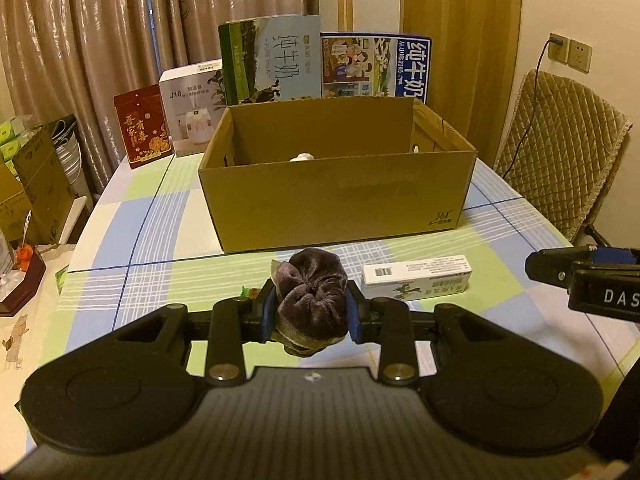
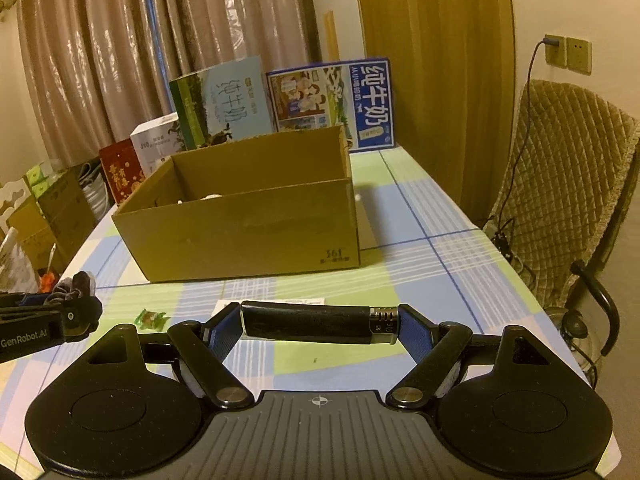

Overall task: Organize objects
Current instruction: 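Carry the scrunchie and lighter over the cardboard box with both grippers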

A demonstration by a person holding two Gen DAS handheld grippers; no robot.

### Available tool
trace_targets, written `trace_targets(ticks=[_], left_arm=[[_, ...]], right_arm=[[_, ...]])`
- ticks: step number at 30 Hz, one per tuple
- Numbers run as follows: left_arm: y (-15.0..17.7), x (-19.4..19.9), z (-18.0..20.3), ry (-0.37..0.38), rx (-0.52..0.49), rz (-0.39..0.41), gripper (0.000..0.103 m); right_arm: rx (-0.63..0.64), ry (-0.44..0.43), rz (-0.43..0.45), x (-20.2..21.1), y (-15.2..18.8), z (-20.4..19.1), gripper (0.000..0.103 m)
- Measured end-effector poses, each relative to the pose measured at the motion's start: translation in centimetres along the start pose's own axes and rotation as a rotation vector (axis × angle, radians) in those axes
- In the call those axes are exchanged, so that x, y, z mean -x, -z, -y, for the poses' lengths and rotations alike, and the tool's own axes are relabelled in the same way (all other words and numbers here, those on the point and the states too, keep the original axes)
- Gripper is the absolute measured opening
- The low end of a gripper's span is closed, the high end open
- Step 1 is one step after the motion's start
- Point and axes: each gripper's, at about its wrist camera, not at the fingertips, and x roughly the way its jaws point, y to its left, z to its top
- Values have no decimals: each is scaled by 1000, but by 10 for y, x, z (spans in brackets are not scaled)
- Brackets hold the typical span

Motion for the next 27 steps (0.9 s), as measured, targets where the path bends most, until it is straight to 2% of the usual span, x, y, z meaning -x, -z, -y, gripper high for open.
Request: trace_targets(ticks=[15, 20, 27], left_arm=[[-17, 4, -3, 53, 35, 17, 29], [-36, -4, -17, 97, 70, 16, 29], [-87, -19, -38, 122, 78, 49, 29]], right_arm=[[17, -19, 10, -6, -22, 1, 79], [34, -47, 35, -17, -55, 0, 79], [45, -104, 36, -51, -114, -3, 79]])
